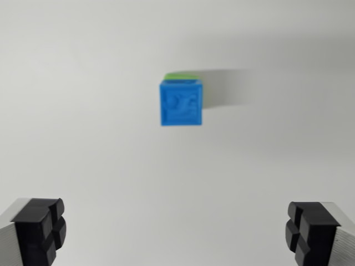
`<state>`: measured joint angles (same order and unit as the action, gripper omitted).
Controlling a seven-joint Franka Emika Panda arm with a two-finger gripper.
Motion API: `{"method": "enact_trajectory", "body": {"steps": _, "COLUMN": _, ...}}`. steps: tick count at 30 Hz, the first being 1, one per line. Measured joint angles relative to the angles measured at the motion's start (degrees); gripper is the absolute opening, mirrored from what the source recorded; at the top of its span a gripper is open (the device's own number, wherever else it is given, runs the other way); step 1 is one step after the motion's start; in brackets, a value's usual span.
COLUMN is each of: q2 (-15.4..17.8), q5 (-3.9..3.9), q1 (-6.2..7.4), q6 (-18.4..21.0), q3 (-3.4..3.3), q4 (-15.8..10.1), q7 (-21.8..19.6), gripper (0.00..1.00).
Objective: Stack cube
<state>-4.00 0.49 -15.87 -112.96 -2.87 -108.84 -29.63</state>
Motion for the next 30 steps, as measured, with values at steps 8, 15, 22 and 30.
{"method": "enact_trajectory", "body": {"steps": 8, "q2": 0.1, "q5": 0.00, "q1": 0.00, "q6": 0.6, "q3": 0.00, "q4": 0.5, "q7": 0.0, "gripper": 1.00}}
{"method": "enact_trajectory", "body": {"steps": 15, "q2": 0.0, "q5": 0.00, "q1": 0.00, "q6": 0.6, "q3": 0.00, "q4": 0.5, "q7": 0.0, "gripper": 1.00}}
{"method": "enact_trajectory", "body": {"steps": 22, "q2": 0.0, "q5": 0.00, "q1": 0.00, "q6": 0.6, "q3": 0.00, "q4": 0.5, "q7": 0.0, "gripper": 1.00}}
{"method": "enact_trajectory", "body": {"steps": 30, "q2": 0.0, "q5": 0.00, "q1": 0.00, "q6": 0.6, "q3": 0.00, "q4": 0.5, "q7": 0.0, "gripper": 1.00}}
